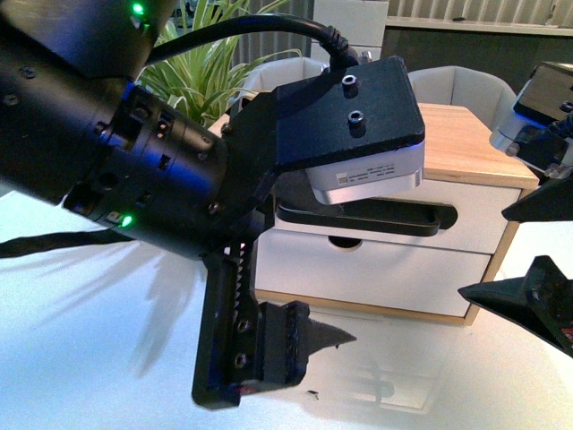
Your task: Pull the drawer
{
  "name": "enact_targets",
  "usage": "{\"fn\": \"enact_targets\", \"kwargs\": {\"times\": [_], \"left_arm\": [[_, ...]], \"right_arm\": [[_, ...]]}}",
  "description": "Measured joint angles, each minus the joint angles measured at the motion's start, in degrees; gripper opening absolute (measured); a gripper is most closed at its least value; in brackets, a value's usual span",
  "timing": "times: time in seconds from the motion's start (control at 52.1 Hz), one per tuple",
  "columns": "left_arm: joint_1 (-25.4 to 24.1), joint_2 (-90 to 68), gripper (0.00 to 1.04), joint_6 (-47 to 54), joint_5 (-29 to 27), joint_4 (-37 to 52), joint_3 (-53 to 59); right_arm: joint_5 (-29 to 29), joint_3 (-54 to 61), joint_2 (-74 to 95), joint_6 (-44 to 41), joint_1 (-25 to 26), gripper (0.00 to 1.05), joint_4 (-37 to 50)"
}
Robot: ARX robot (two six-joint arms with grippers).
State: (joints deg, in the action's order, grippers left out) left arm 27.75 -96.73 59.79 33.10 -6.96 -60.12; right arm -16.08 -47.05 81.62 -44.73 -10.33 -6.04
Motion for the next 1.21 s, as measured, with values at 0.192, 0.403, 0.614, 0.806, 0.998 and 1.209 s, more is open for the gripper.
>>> {"fn": "enact_targets", "kwargs": {"times": [0.192,0.403,0.614,0.806,0.998,1.209], "left_arm": [[-0.28,-4.5,0.97,0.72,-0.33,-2.51,-5.6],[-1.29,-9.94,0.97,2.03,-1.97,-5.95,-12.07],[-2.21,-13.88,0.97,2.89,-3.56,-7.19,-15.69],[-2.56,-16.83,0.97,3.87,-4.7,-9.01,-18.69],[-2.56,-18.45,0.97,4.96,-6.03,-10.34,-21.16],[-2.54,-21.99,0.97,6.8,-9.07,-9.88,-23.32]], "right_arm": [[-1.31,-3.28,3.37,-1.73,-0.68,0.96,-1.31],[-2.21,-7.89,8.52,-3.8,-1.57,0.96,-1.68],[-3.5,-11.56,11.72,-4.59,-2.01,0.96,-2.12],[-4.66,-14.4,13.55,-5.01,-2.36,0.96,-3.67],[-5.07,-15.93,14.88,-5.53,-2.71,0.96,-4.87],[-4.63,-19.41,21.46,-5.64,-3.45,0.96,-3.56]]}}
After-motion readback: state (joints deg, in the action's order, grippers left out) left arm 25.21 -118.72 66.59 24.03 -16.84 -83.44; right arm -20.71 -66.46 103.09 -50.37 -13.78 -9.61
